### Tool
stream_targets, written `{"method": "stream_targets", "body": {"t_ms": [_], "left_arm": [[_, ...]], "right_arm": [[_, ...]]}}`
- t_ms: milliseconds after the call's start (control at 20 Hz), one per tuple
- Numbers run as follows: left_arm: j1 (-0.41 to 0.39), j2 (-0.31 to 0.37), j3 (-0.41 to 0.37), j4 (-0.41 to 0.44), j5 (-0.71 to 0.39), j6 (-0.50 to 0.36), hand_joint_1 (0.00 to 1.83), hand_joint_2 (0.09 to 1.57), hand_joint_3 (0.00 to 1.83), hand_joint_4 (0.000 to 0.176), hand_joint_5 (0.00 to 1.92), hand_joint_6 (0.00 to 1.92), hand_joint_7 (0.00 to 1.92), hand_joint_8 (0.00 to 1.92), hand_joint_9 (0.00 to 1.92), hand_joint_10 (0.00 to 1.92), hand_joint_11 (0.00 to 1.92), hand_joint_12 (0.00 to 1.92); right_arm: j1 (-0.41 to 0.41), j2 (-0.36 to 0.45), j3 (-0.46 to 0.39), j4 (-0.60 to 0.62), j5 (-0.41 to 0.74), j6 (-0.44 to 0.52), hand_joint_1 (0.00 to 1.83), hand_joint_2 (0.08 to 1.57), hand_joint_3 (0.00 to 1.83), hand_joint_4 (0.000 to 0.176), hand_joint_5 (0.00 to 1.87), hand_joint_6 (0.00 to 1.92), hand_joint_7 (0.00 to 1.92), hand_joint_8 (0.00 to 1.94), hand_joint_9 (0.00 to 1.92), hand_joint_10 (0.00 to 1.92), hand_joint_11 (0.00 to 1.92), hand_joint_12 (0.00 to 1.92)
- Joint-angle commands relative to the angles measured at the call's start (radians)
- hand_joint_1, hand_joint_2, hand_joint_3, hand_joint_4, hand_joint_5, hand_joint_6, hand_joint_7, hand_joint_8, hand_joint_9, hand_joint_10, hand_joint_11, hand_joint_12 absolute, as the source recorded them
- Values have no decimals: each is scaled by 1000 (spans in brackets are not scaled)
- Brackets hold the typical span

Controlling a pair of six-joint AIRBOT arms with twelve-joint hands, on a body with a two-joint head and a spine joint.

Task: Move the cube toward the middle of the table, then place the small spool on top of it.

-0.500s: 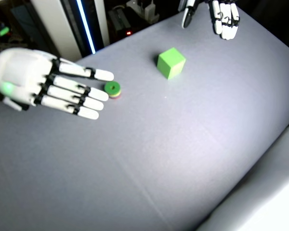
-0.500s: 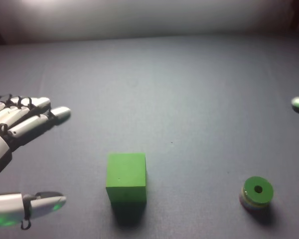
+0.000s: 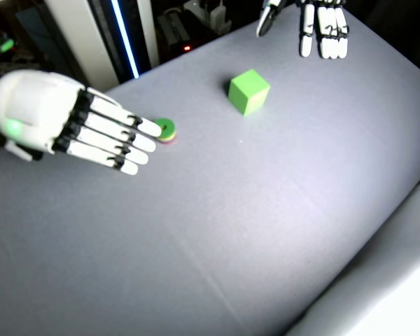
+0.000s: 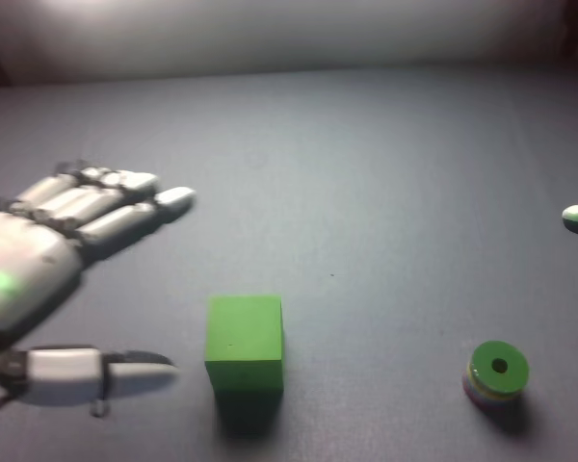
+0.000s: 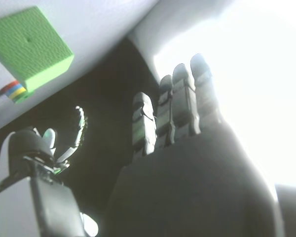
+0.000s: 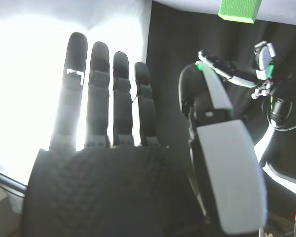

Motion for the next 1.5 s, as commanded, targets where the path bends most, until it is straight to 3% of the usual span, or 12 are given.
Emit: {"method": "stream_targets", "body": {"t_ms": [0, 250, 500, 550, 600, 750, 800, 850, 1050, 1250, 1300, 1450], "left_arm": [[-29, -17, 9, 41, -35, -7, 558, 863, 0, 176, 56, 0, 40, 0, 145, 2, 13, 600], [-142, -109, 74, 116, 122, -7, 620, 770, 0, 176, 115, 1, 67, 1, 156, 0, 0, 835], [-198, -182, 124, 144, 217, -7, 608, 769, 0, 176, 166, 8, 131, 5, 230, 11, 0, 695], [-203, -191, 130, 147, 229, -7, 676, 843, 3, 176, 241, 7, 221, 8, 334, 13, 53, 876], [-209, -201, 138, 147, 242, -7, 742, 911, 5, 162, 310, 6, 299, 8, 427, 21, 138, 967], [-229, -231, 163, 159, 287, -7, 1045, 1098, 2, 22, 619, 6, 632, 43, 726, 97, 429, 983], [-241, -243, 174, 161, 297, -7, 1172, 1186, 12, 0, 790, 823, 740, 1205, 882, 189, 580, 941], [-251, -248, 181, 161, 299, -7, 1328, 1177, 3, 0, 893, 733, 734, 1370, 888, 1186, 804, 1206], [-312, -253, 216, 161, 287, -13, 1358, 1180, 2, 0, 831, 1009, 795, 1268, 825, 1437, 703, 1240], [-401, -274, 297, 165, 289, -83, 1363, 1183, 4, 0, 794, 991, 829, 1282, 802, 1459, 662, 1320], [-429, -289, 323, 180, 291, -113, 1371, 1162, 0, 0, 896, 819, 847, 1300, 842, 1425, 709, 1323], [-487, -323, 361, 202, 338, -114, 1241, 1190, 2, 0, 976, 759, 731, 1568, 714, 1336, 650, 1522]], "right_arm": [[13, 6, 4, 13, 121, 6, 619, 1329, 1, 0, 415, 0, 452, 0, 521, 1, 384, 536], [21, 9, 8, 12, 121, 3, 657, 1325, 0, 0, 457, 0, 474, 0, 533, 0, 408, 481], [28, 9, 12, 9, 121, 0, 671, 1325, 0, 0, 492, 7, 490, 4, 539, 3, 406, 479], [28, 9, 12, 9, 121, -1, 713, 1326, 0, 0, 488, 3, 488, 2, 529, 2, 397, 482], [28, 9, 13, 9, 121, -1, 724, 1328, 0, 0, 489, 3, 493, 3, 534, 4, 405, 489], [28, 9, 14, 9, 121, -1, 684, 1329, 1, 0, 488, 2, 505, 6, 550, 9, 414, 499], [28, 9, 15, 9, 121, -1, 668, 1331, 2, 0, 485, 1, 503, 4, 546, 5, 410, 509], [28, 9, 16, 9, 121, -1, 694, 1333, 1, 0, 487, 1, 500, 1, 538, 1, 392, 512], [28, 8, 17, 8, 121, -1, 690, 1332, 0, 0, 482, 0, 517, 0, 566, 2, 348, 652], [30, 7, 19, 9, 121, -2, 708, 1328, 0, 0, 488, 3, 525, 4, 558, 3, 348, 658], [33, 6, 21, 9, 121, -3, 724, 1325, 0, 0, 493, 0, 533, 0, 562, 1, 368, 612], [37, 3, 23, 8, 121, -3, 720, 1332, 3, 0, 507, 3, 557, 6, 591, 9, 395, 596]]}}
